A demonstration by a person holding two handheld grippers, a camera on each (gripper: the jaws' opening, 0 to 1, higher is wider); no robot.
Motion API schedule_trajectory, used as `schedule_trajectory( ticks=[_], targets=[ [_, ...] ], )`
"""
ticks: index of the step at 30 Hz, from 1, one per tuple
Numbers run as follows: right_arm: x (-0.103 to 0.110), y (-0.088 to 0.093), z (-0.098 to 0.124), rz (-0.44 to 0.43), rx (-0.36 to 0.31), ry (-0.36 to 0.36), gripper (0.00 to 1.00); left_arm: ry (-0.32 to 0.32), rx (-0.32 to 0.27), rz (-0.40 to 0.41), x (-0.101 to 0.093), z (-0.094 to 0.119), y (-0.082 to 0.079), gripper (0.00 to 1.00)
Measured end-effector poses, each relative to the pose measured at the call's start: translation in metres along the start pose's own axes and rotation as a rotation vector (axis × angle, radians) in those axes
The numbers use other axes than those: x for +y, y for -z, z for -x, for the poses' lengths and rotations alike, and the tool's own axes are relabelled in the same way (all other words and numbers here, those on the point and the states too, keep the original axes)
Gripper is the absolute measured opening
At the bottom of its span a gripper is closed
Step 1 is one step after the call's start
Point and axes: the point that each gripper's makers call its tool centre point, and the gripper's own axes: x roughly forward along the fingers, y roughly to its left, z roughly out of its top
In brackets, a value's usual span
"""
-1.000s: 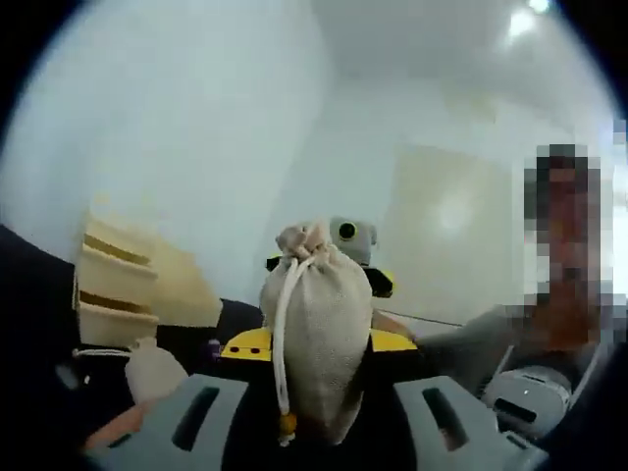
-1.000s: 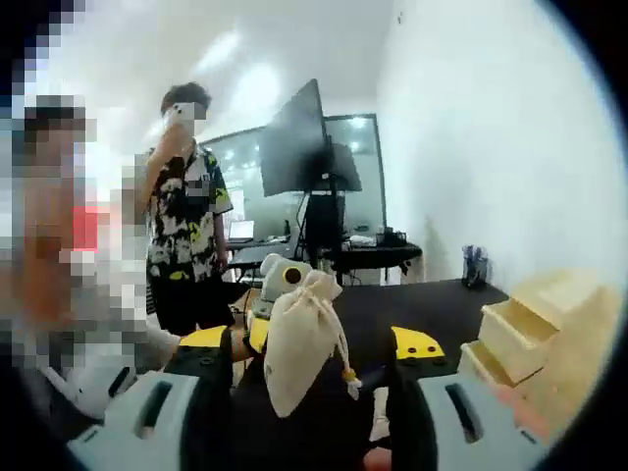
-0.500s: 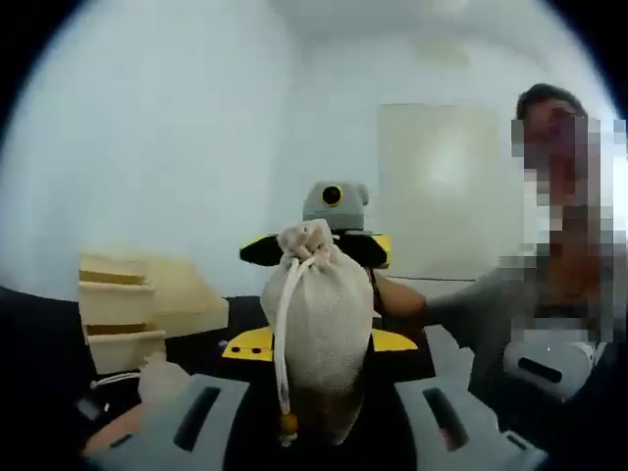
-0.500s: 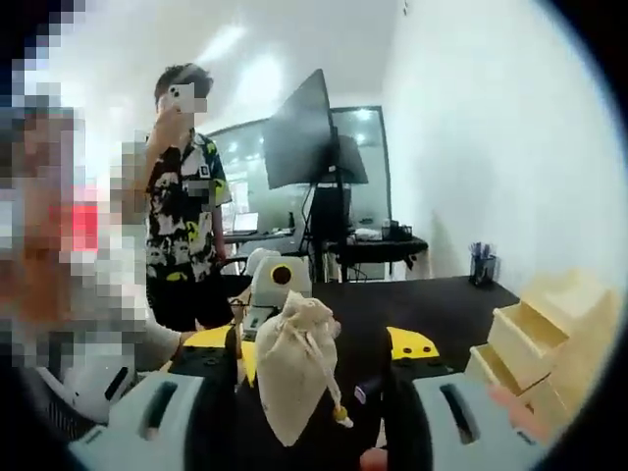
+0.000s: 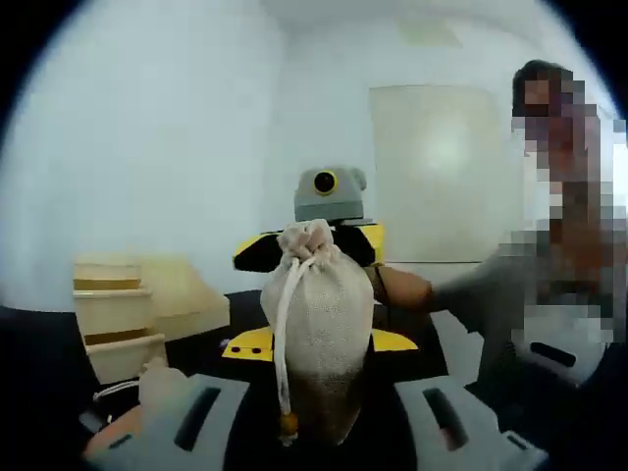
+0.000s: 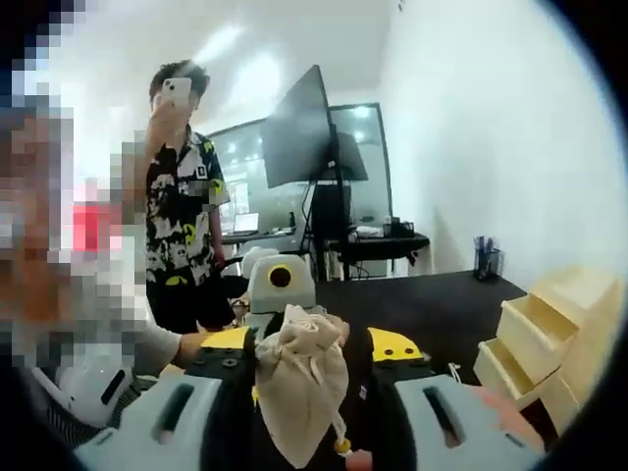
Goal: Open the drawer, pick up the cosmetic bottles from the table one by one, place them into the drawer, release the gripper, close the drawer, and move the gripper away
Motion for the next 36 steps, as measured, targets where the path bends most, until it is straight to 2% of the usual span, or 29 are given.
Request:
schedule_trajectory(
  ticks=[8,17,23,27,31,36],
  targets=[
    [-0.002,0.006,0.000,-0.021,0.007,0.004,0.30,-0.008,0.039,-0.024,0.000,-0.010,0.007,0.30],
    [0.002,0.011,0.001,-0.042,0.009,0.022,0.19,-0.020,0.037,-0.022,0.003,-0.012,0.008,0.30],
    [0.003,0.013,0.001,-0.051,0.016,0.025,0.16,-0.018,0.022,-0.026,0.006,-0.012,0.007,0.32],
    [0.002,0.011,0.004,-0.053,0.006,0.035,0.16,-0.031,0.025,-0.025,0.011,-0.012,0.008,0.38],
    [-0.001,0.007,0.011,-0.046,-0.001,0.058,0.15,-0.037,0.028,-0.007,0.015,-0.010,0.010,0.51],
    [-0.008,0.005,0.019,-0.040,0.001,0.087,0.15,-0.061,0.032,-0.001,0.022,-0.010,0.013,0.60]
  ],
)
